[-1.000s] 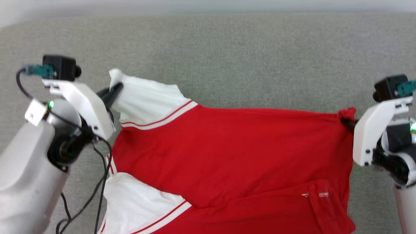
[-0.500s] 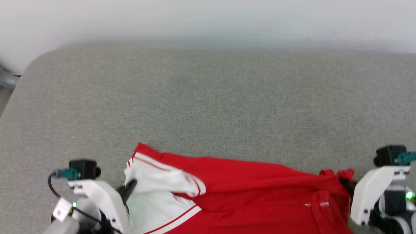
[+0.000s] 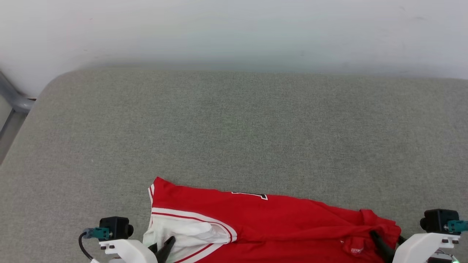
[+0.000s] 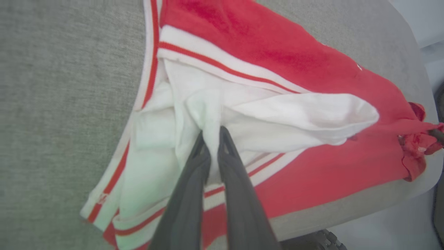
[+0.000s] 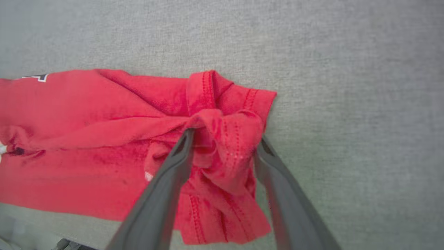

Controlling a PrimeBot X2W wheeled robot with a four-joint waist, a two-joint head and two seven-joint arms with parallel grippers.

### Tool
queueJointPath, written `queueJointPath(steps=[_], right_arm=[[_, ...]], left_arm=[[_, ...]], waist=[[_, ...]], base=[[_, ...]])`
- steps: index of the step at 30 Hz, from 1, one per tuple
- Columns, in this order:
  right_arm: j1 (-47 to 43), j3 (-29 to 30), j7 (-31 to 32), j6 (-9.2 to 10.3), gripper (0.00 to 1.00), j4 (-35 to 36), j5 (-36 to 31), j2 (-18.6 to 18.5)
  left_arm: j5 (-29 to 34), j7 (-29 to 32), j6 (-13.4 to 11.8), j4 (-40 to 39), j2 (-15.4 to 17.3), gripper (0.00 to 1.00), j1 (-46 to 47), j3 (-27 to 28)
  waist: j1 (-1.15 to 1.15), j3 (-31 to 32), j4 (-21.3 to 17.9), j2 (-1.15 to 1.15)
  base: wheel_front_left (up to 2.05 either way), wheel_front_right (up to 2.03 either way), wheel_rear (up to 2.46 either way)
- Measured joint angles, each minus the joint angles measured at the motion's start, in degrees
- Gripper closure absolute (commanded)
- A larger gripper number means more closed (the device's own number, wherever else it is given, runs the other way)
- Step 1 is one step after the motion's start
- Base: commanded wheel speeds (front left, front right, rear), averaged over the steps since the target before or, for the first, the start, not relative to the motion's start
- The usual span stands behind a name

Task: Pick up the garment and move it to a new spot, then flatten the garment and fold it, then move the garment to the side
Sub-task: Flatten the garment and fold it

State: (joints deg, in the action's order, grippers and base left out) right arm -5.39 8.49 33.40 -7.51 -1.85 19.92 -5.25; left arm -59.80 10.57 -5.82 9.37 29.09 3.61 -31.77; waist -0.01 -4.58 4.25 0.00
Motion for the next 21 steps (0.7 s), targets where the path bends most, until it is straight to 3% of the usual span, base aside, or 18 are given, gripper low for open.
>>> queueJointPath(steps=[6,9,15,21], right_arm=[[-1.3,0.7,-7.2,0.0,0.0,2.3,-0.7,1.2],[-2.1,1.4,-7.7,0.0,0.0,3.6,-1.1,1.5],[-2.3,4.0,-4.1,0.0,0.0,6.4,-2.6,1.4],[-2.6,3.6,2.3,0.01,0.0,8.0,-5.1,-1.5]], left_arm=[[3.8,-6.7,-1.0,0.1,-1.2,0.0,0.3,0.6],[5.7,-10.6,-2.0,-1.0,-1.6,0.0,0.3,1.1],[11.8,-18.9,-4.3,-4.7,-1.8,0.0,0.4,1.8],[19.4,-24.4,-7.2,-7.4,-1.7,0.0,1.7,2.3]], waist=[[0.0,2.0,-0.1,0.0],[0.0,3.5,-0.3,0.0],[0.0,5.4,-0.8,0.0],[0.0,5.3,-0.3,0.0]], base=[[0.0,0.0,0.0],[0.0,0.0,0.0],[0.0,0.0,0.0],[0.0,0.0,0.0]])
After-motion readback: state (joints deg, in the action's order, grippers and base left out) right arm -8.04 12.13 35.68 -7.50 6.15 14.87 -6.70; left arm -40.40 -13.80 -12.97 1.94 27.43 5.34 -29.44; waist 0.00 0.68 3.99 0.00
